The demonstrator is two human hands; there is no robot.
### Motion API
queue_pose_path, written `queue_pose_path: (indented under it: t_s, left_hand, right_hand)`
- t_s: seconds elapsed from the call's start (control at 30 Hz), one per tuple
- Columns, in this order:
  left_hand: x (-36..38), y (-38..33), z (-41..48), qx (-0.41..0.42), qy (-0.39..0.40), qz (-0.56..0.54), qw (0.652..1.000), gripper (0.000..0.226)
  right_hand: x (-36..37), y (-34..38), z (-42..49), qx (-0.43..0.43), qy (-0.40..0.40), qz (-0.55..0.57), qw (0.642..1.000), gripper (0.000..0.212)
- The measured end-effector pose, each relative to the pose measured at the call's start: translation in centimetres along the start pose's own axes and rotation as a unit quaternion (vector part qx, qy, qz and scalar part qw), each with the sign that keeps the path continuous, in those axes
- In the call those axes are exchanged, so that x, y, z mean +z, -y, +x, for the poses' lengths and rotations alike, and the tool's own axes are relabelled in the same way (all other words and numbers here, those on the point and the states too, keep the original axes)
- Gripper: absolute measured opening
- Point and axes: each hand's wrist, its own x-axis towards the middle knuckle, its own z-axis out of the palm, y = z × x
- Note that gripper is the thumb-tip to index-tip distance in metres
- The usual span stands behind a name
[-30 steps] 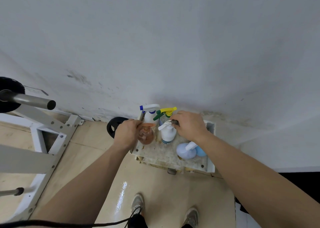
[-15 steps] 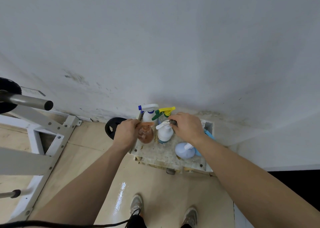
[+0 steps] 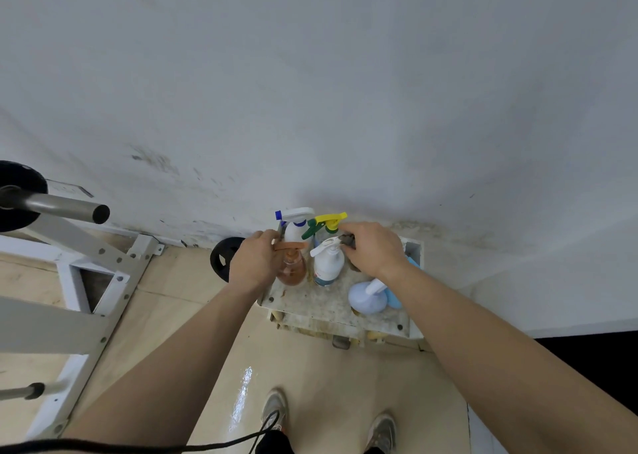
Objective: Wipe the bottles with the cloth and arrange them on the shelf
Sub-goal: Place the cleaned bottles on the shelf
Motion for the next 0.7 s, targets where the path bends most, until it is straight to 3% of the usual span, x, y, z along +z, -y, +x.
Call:
queue_pose_path:
  t_s: [0.17,0.43,0.6,0.7]
  left_hand:
    - [-1.3,-2.5,-0.4,0.021,-0.04,-0.035,0.998,0.033]
    - [-1.4,-11.3,-1.4,0.155,-0.053,-0.056,0.985,0.022]
    - [1.2,-15.9,-1.3,0.184,0.021,-0.053,0.981,0.024]
    - [3.4,-17.0,-1.2,0.169,0.115,0.004,0.979,0.031]
  right_hand:
    - [-3.2,-1.7,-1.0,0.057,-0.026,0.03,0.998,0.02]
    - [-7.8,-7.4,-4.1,0.137,-0.066,0.044,0.987,0.018]
    - [-8.2,-10.7,-5.7,0.173,-0.046,0.056,0.982,0.015]
    - [-7.2,-12.0,-6.3,0.173,0.025,0.078,0.982,0.013]
